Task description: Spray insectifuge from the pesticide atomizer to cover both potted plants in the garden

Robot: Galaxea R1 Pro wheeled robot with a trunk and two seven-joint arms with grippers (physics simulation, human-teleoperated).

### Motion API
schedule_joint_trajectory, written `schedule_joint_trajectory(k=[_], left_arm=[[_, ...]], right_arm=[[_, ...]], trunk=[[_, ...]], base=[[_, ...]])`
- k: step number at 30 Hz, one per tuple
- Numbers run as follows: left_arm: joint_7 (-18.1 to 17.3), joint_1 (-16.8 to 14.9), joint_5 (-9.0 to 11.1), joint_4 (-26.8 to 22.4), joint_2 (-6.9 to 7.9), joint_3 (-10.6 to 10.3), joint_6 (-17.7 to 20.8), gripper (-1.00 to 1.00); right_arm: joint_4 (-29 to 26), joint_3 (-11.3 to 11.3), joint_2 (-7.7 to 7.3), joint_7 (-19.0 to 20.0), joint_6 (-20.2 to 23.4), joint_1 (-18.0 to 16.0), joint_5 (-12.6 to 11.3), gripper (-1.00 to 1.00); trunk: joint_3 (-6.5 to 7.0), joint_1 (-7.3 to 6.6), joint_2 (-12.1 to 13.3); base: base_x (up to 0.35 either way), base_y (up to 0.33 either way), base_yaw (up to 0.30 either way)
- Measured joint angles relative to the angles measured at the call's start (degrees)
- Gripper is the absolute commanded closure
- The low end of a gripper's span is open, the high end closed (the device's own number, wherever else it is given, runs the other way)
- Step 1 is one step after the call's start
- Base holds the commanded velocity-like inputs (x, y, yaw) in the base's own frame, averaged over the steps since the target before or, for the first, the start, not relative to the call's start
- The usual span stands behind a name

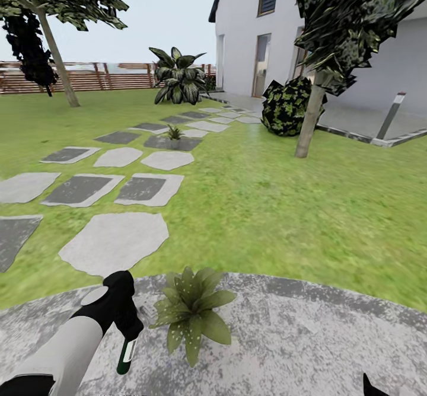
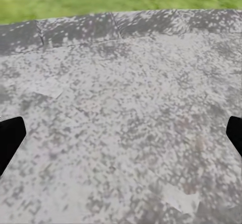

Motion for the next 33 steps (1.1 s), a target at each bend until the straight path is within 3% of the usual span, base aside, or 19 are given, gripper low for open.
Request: schedule_joint_trajectory(k=[16, 24, 33], left_arm=[[0.04, 0.00, -0.01, -0.10, 0.03, 0.13, 0.01, 1.00], [0.05, 0.00, 0.00, -0.09, 0.00, 0.09, 0.07, 1.00], [0.04, -0.01, -0.15, 0.45, -0.01, 0.02, 0.03, 1.00]], right_arm=[[0.01, 0.00, 0.00, -0.01, -0.01, 0.02, 0.00, -1.00], [-0.02, 0.00, 0.00, 0.00, 0.00, 0.00, 0.00, -1.00], [-0.24, -0.15, -0.14, -0.02, -0.01, -0.01, 0.10, -1.00]], trunk=[[0.00, 0.03, 0.00], [0.00, -0.01, 0.00], [0.00, -0.01, 0.00]], base=[[-0.187, -0.202, 0.279], [0.096, -0.264, 0.266], [0.182, -0.223, 0.031]])
